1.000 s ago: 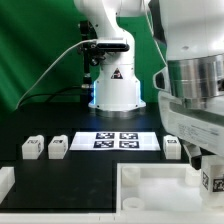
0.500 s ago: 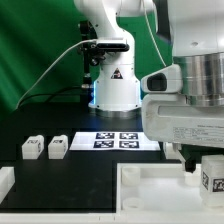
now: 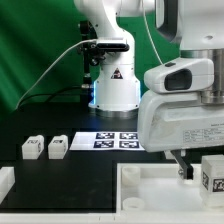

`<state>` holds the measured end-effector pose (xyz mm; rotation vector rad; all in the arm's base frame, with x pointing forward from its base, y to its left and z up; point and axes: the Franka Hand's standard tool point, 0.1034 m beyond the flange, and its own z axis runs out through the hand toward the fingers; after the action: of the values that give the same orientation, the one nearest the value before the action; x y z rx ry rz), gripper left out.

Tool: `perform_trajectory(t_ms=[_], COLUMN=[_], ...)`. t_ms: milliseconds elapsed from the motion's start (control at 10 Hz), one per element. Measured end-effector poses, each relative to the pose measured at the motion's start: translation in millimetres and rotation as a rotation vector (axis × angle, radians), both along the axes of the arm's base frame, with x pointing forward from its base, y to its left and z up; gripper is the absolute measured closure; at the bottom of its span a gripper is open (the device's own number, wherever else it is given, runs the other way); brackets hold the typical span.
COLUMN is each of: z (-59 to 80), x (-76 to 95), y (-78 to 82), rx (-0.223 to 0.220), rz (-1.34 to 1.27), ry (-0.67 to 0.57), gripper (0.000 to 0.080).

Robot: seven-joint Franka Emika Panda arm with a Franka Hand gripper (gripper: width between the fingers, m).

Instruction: Assemble one leg

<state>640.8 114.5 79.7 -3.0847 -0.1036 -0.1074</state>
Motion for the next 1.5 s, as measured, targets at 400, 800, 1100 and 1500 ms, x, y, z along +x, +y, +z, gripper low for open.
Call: perform_trajectory(t_ms=[400, 800, 1100, 1500], z=[-0.1, -2.8, -4.0, -3.9], x=[-0.1, -5.1, -9.6, -10.3], y=[-0.2, -8.1, -8.7, 2.1], rx=[0.019, 0.093, 0.175, 0.191], rz=[-0.262, -0.955, -1.435, -1.715], ry=[0.015, 0.033, 0.123, 0.171], gripper=[0.0508, 0.0508, 0.0506, 0.0506])
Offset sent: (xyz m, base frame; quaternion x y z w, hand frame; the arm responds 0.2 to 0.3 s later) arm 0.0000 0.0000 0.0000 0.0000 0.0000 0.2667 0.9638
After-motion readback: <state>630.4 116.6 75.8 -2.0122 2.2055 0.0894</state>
